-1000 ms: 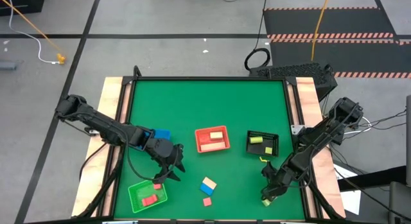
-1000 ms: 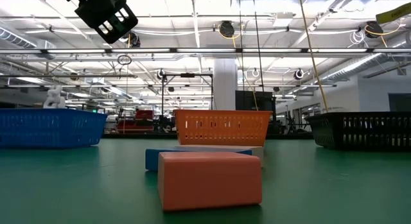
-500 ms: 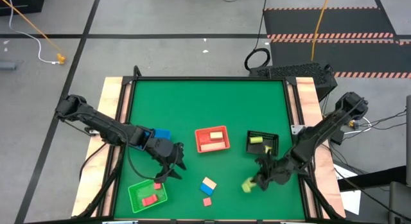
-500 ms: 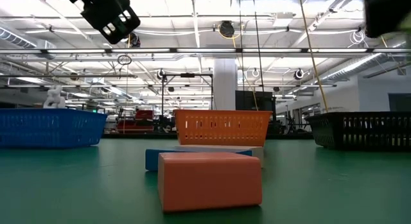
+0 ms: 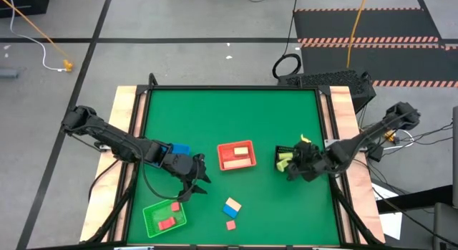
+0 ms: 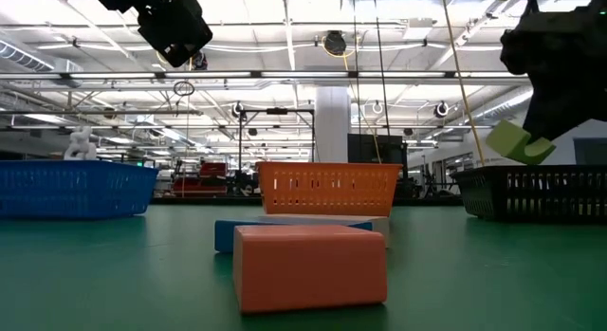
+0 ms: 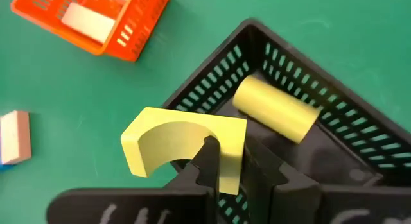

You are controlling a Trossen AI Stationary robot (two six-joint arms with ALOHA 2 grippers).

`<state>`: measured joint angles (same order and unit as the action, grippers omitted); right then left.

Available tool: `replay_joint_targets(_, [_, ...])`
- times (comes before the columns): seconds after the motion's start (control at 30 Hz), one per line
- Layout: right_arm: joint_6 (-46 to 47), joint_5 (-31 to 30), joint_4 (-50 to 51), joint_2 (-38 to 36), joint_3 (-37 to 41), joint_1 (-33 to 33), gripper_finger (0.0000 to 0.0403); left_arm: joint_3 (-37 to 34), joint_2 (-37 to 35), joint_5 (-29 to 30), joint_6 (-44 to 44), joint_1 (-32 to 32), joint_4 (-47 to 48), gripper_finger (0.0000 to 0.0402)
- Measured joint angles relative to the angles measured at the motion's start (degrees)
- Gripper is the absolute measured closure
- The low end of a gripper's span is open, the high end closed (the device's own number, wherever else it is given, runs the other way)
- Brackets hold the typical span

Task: Sort & place blocks by color
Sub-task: Put the green block into the black bin, then put the blue block into the blue bin

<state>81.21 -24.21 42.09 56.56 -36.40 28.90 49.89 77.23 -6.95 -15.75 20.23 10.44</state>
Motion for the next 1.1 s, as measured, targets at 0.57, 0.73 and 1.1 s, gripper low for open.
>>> replay_joint_targets(0.57, [0.2,2.1,4.0,-1.6,0.0,-1.9,0.0305,0.0,0.0,0.0,0.5,0.0,0.0,0.0195])
replay_joint_targets(0.73, [0.1,2.2,4.0,-1.6,0.0,-1.9,0.0257,0.0,0.0,0.0,0.4,0.0,-1.3,0.0195])
replay_joint_targets(1.1, [-6.7,3.3,-8.8,-5.7,-0.1,-1.9,0.0191,0.0,0.0,9.9,7.5,1.3,-2.7,0.0195])
